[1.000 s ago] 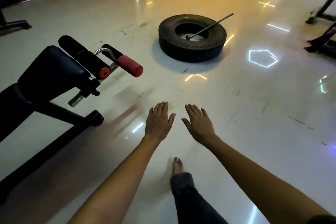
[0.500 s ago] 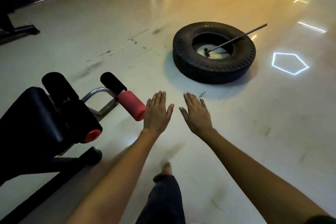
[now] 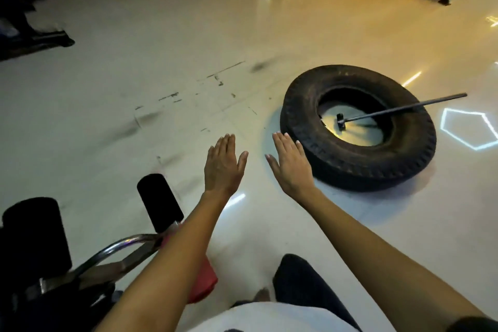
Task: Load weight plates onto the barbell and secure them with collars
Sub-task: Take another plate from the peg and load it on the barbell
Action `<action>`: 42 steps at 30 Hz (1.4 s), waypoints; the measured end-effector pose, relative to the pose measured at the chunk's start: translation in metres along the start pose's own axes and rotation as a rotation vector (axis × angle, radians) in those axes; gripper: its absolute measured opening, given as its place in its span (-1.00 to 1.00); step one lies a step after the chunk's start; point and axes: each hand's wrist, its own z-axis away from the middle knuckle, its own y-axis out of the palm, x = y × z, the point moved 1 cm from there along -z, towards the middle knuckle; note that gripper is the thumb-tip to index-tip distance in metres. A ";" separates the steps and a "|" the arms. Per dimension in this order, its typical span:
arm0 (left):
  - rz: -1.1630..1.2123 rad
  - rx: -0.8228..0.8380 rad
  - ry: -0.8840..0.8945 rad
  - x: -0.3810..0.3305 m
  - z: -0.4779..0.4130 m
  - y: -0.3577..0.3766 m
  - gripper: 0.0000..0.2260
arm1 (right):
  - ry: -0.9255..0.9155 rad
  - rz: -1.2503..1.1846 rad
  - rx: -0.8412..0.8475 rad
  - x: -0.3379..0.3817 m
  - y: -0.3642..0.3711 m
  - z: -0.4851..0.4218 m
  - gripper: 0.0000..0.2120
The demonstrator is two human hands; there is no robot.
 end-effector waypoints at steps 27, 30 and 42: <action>-0.040 -0.413 -0.929 0.456 -0.446 -0.176 -0.49 | -1.061 -0.004 0.405 0.455 0.173 -0.668 -0.47; -0.048 -0.440 -1.005 0.520 -0.471 -0.214 -0.50 | -1.127 -0.036 0.422 0.539 0.193 -0.711 -0.47; -0.031 -0.645 -1.325 0.817 -0.587 -0.355 -0.51 | -1.416 -0.098 0.558 0.884 0.303 -0.884 -0.46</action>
